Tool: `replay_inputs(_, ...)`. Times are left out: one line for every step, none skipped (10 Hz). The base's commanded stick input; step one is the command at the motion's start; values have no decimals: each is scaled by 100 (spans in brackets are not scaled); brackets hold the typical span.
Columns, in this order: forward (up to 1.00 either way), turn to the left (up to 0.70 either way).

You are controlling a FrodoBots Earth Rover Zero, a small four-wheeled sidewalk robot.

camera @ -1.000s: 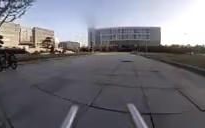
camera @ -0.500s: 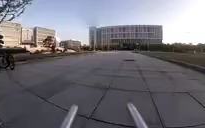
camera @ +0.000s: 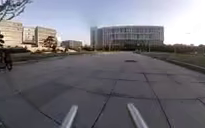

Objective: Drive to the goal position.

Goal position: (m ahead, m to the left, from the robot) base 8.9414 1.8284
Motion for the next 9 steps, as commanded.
replay_inputs(45,-27)
replay_inputs(45,-27)
replay_inputs(45,-27)
replay_inputs(45,-27)
replay_inputs(45,-27)
replay_inputs(45,-27)
replay_inputs(47,-26)
replay_inputs(65,-17)
replay_inputs(70,0)
